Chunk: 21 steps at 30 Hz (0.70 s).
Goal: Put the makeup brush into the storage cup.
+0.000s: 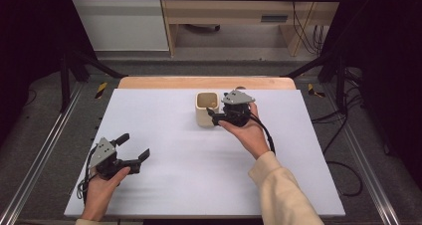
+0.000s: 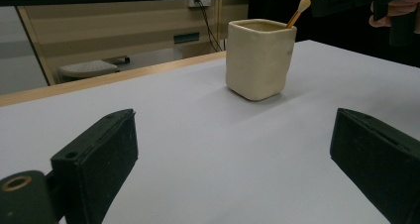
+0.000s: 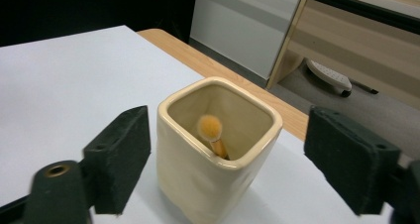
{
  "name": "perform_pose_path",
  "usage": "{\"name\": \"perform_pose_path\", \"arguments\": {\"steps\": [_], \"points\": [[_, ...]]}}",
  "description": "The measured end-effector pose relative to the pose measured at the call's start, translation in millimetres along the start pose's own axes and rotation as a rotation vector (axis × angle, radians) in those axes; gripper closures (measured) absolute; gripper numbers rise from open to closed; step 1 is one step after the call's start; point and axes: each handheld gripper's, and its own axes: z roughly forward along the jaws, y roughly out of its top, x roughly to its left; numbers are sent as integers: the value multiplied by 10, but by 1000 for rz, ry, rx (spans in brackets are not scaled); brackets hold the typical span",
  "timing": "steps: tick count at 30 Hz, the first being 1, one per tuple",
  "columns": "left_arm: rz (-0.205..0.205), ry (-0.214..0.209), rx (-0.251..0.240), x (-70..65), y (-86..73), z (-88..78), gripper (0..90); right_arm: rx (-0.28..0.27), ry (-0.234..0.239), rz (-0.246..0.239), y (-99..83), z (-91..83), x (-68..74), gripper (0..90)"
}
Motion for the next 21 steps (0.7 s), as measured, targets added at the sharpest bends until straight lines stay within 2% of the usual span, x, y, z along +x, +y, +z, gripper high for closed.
{"name": "perform_pose_path", "arguments": {"steps": [17,21], "points": [[4,0,-4,-2,3,-2,37,3,-4,8,14,-37,36,87],[6,1,-4,-1,2,-1,37,1,9,13,21,-63,54,73]]}}
